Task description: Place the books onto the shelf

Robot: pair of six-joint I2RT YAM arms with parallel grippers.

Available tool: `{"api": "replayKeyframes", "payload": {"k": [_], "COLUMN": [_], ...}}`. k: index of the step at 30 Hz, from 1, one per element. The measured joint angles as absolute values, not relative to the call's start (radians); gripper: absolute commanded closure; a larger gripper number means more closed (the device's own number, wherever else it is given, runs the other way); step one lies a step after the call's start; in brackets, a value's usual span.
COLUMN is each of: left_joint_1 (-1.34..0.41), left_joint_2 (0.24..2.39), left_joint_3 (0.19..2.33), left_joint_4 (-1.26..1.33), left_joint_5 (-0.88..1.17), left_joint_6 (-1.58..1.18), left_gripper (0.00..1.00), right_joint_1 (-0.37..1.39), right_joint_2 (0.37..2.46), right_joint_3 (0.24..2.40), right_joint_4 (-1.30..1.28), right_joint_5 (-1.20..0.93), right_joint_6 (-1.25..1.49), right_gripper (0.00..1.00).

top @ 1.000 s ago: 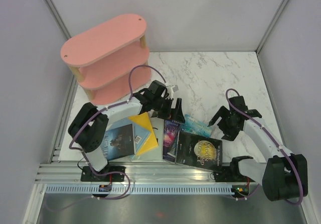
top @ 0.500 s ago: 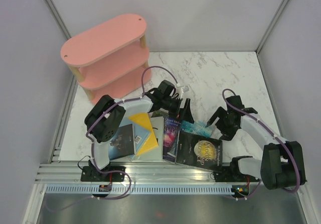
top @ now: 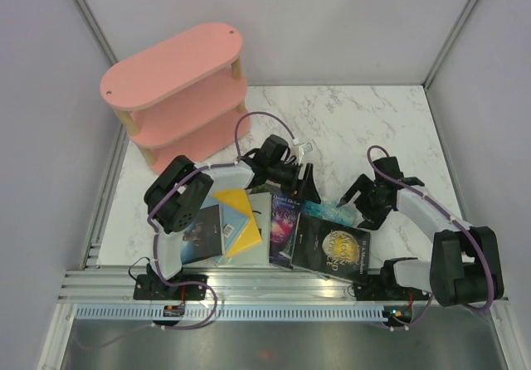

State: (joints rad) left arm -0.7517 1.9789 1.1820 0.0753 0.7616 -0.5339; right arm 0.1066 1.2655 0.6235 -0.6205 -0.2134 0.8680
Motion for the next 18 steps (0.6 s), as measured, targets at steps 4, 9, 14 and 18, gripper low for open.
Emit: {"api": "replayKeyframes", "payload": {"k": [4,9,14,18], "left_joint_1": [-0.762,-0.774,-0.797,-0.81], "left_joint_2": [1.979,1.98,2.02,2.055], "left_joint_3": [1.184,1.19,1.208,1.211], "left_joint_4": [0.081,0.082,0.109,0.118], "left_joint_5": [0.761,0.739,0.681,0.664], "left_joint_6": [-0.536,-0.536,-0.527,-0.521], "left_gripper": [0.05,0.04,0.08,0.22], "right_joint_1": [0.107,0.105,0.105,0.105], "right_joint_2": [1.264,1.25,1.224,1.2], "right_joint_3": [0.612,0.594,0.564,0.543], "right_joint_4": [-0.598,-0.575,-0.549,-0.534], "right_joint_5": [-0.225,-0.236,-0.242,-0.251], "right_joint_6": [0.879,0.893,0.905,0.907], "right_gripper": [0.08,0.08,0.09,0.09]}}
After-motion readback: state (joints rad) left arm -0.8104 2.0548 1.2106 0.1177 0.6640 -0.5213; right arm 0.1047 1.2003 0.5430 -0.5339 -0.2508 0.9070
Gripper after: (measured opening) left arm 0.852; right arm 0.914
